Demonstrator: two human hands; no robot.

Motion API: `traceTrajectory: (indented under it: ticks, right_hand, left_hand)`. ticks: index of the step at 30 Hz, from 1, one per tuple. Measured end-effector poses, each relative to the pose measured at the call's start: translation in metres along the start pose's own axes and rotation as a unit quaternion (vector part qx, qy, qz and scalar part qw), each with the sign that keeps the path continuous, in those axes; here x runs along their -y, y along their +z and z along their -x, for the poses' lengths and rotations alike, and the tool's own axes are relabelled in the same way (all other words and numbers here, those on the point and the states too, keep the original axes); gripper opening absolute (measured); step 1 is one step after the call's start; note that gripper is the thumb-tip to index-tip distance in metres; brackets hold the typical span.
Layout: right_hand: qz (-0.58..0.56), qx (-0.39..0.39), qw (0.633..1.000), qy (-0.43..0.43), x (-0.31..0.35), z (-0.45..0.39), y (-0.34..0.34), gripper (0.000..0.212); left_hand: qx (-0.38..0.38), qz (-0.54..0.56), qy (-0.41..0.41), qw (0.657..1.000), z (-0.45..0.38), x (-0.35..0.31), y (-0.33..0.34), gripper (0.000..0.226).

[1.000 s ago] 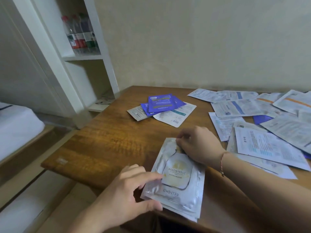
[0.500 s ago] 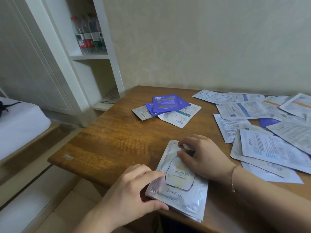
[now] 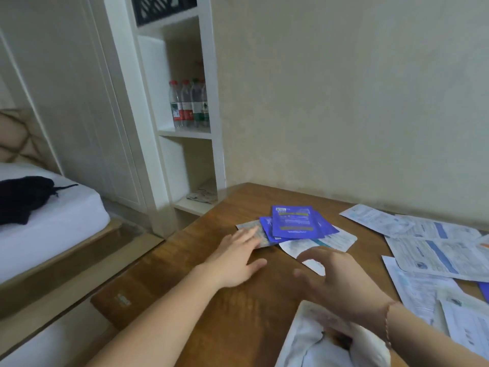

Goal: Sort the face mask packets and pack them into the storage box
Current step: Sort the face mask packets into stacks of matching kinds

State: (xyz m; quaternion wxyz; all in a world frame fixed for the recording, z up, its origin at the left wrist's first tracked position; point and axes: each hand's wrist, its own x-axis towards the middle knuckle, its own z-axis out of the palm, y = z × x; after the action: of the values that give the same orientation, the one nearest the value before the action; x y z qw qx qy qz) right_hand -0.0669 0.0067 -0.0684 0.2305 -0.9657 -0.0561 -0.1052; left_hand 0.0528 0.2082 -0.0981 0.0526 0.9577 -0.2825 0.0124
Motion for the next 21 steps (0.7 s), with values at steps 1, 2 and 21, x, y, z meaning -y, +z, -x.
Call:
traceTrajectory:
  ticks: [1, 2, 21]
  right_hand:
    - [0.001, -0.002, 1.000, -0.006, 0.001, -0.005, 0.001, 0.030]
    - [0.002, -0.005, 1.000, -0.011, 0.003, -0.008, 0.003, 0.030]
    - [0.169, -0.013, 0.976, -0.140, 0.052, -0.024, 0.058, 0.023]
  left_hand:
    - [-0.011, -0.014, 0.001, 1.000, -0.007, 0.002, 0.002, 0.058]
    - [-0.039, -0.024, 0.005, 0.999, -0.014, 0.005, 0.004, 0.053]
    - [-0.343, -0.071, 0.272, 0.896, 0.078, 0.022, 0.011, 0.014]
